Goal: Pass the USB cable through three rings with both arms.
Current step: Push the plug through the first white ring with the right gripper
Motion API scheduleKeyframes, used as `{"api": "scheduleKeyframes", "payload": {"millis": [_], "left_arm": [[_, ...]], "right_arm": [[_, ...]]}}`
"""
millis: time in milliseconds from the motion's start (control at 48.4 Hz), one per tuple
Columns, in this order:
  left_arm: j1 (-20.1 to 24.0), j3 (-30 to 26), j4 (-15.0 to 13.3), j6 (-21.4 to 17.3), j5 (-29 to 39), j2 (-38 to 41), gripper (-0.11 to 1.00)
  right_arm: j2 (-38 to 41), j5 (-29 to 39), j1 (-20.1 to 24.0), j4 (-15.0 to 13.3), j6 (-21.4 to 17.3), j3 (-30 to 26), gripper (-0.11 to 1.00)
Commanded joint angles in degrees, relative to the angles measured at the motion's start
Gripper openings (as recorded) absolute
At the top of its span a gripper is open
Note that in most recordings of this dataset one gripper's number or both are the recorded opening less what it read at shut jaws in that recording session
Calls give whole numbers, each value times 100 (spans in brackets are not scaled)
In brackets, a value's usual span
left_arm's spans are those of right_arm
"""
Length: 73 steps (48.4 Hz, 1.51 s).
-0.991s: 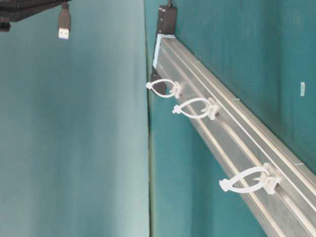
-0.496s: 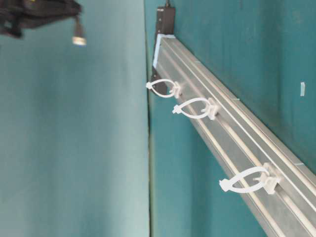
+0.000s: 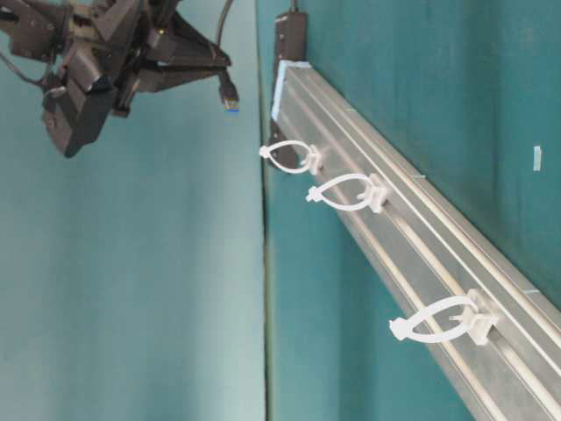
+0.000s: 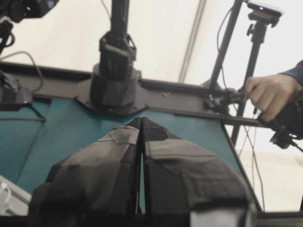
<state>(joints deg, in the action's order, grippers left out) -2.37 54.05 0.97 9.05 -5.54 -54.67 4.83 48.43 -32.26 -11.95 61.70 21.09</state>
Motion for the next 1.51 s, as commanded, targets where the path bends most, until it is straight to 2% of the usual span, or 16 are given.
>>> {"api": "scheduleKeyframes", "payload": {"millis": [0, 413, 578, 867, 1033, 1280, 1487], "left_arm": [[9, -149, 9, 9, 9, 26, -1], [53, -149, 9, 0, 70, 9, -1], [53, -158, 9, 0, 176, -9, -1], [62, -141, 9, 9, 220, -9, -1], [62, -141, 9, 44, 167, 0, -1], [114, -97, 9, 167, 88, 62, -1], [272, -88, 9, 202, -176, 343, -1]], "right_arm": [[44, -53, 141, 62, 105, -9, 8], [457, -492, 606, 246, 105, -44, 8], [615, -633, 650, 404, 105, -70, 8], [650, -650, 738, 483, 105, -114, 8], [650, -712, 826, 853, 123, -114, 8], [650, -993, 967, 1239, 185, -88, 8], [633, -1020, 984, 1380, 193, -53, 8]]}}
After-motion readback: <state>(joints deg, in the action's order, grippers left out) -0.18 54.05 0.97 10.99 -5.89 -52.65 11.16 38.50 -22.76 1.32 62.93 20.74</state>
